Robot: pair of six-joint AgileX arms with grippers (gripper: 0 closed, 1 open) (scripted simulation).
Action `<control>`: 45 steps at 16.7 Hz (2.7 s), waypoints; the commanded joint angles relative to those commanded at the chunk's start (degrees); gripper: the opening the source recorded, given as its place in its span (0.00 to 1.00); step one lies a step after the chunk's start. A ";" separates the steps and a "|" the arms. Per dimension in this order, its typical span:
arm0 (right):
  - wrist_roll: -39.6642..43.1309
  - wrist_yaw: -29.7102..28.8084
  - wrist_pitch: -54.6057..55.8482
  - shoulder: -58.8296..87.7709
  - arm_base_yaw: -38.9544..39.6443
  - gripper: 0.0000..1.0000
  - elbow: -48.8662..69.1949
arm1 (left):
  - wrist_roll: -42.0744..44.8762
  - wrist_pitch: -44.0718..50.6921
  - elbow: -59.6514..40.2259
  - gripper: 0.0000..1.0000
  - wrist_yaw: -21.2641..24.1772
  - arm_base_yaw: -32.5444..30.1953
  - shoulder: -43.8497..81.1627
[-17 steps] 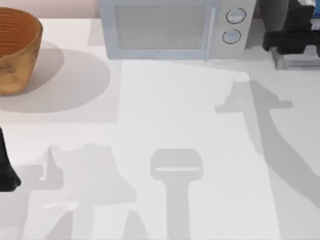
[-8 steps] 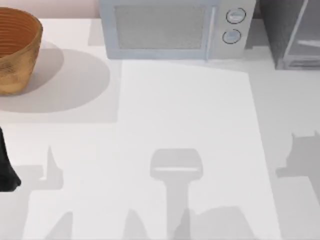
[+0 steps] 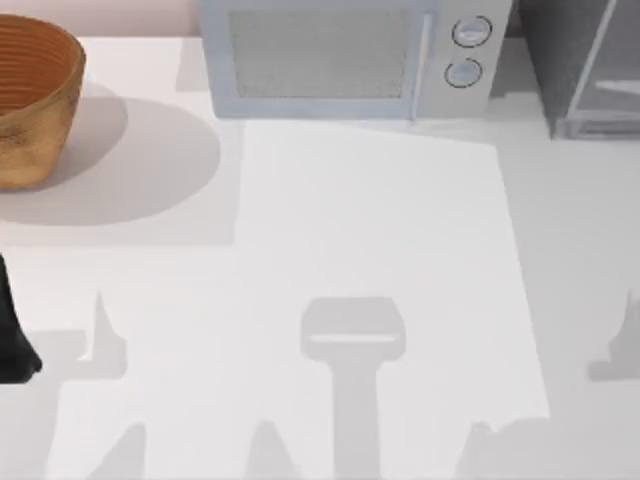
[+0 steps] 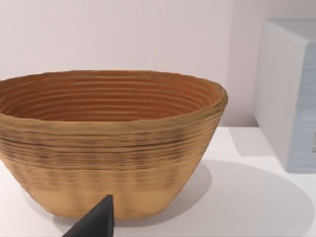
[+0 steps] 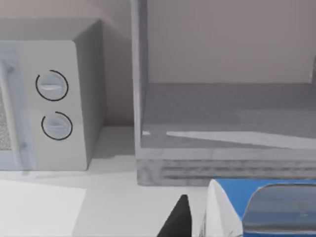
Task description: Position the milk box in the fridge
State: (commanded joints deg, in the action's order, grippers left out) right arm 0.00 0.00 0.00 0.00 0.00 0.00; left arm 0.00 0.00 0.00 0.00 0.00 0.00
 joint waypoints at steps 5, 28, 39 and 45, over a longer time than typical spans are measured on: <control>-0.12 -0.07 0.06 0.24 0.17 0.00 0.10 | 0.00 0.00 0.00 1.00 0.00 0.00 0.00; -0.39 14.77 61.31 111.17 -12.38 0.00 49.95 | 0.00 0.00 0.00 1.00 0.00 0.00 0.00; -0.94 14.67 68.59 124.49 -15.70 0.00 55.66 | 0.00 0.00 0.00 1.00 0.00 0.00 0.00; -0.91 13.51 62.63 129.83 -15.09 0.00 64.98 | 0.00 0.00 0.00 1.00 0.00 0.00 0.00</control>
State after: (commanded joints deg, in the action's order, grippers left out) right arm -0.91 13.51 62.63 129.84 -15.09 64.98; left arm 0.00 0.00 0.00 0.00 0.00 0.00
